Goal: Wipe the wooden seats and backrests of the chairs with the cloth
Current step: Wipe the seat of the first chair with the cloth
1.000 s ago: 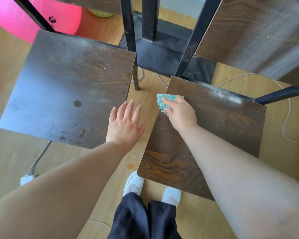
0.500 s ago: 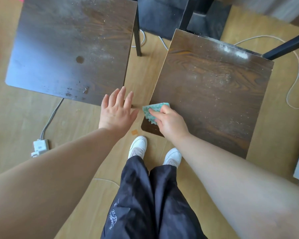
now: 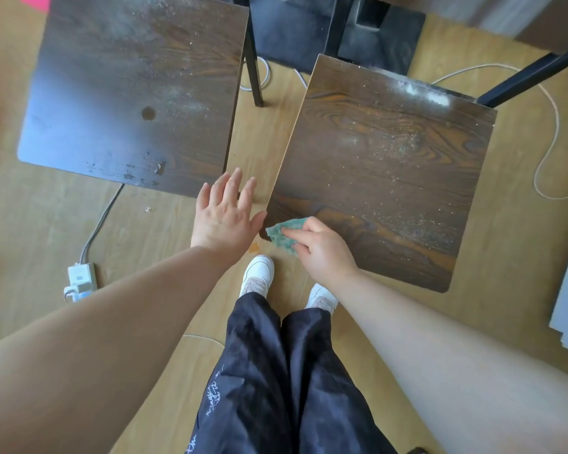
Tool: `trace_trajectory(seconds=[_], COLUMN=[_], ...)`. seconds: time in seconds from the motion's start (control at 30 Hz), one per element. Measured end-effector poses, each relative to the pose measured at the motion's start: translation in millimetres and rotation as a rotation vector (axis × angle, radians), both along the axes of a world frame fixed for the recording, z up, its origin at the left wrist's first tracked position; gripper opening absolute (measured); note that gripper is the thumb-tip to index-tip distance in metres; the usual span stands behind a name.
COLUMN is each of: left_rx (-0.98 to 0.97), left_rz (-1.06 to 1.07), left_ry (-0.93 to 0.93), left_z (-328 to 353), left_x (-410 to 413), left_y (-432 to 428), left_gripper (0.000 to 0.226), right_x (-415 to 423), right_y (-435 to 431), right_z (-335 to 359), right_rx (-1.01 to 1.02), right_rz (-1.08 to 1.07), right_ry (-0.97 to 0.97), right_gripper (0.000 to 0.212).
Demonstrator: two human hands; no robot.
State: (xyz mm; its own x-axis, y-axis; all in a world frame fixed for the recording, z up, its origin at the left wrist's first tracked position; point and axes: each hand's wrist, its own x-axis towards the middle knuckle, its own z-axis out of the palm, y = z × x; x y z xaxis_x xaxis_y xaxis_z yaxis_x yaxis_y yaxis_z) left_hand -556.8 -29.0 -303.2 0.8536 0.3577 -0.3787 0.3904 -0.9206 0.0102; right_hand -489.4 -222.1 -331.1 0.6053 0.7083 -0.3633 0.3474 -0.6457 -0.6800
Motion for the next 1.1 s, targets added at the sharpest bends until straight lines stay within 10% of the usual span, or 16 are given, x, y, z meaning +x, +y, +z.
trace_trajectory(seconds=[0.47,1.1], left_rx=[0.020,-0.012], left_rz=[-0.044,-0.060], left_ry=[-0.132,-0.100], left_z=[-11,-36], left_x=[153,151], left_y=[15,33], left_gripper=[0.065,0.065], right_x=[274,266], right_y=[17,93], right_z=[5,-26], right_rx=[-0.042,-0.139], right_rz=[-0.723,-0.352], right_ry=[-0.257,-0.204], right_gripper=[0.036,0.038])
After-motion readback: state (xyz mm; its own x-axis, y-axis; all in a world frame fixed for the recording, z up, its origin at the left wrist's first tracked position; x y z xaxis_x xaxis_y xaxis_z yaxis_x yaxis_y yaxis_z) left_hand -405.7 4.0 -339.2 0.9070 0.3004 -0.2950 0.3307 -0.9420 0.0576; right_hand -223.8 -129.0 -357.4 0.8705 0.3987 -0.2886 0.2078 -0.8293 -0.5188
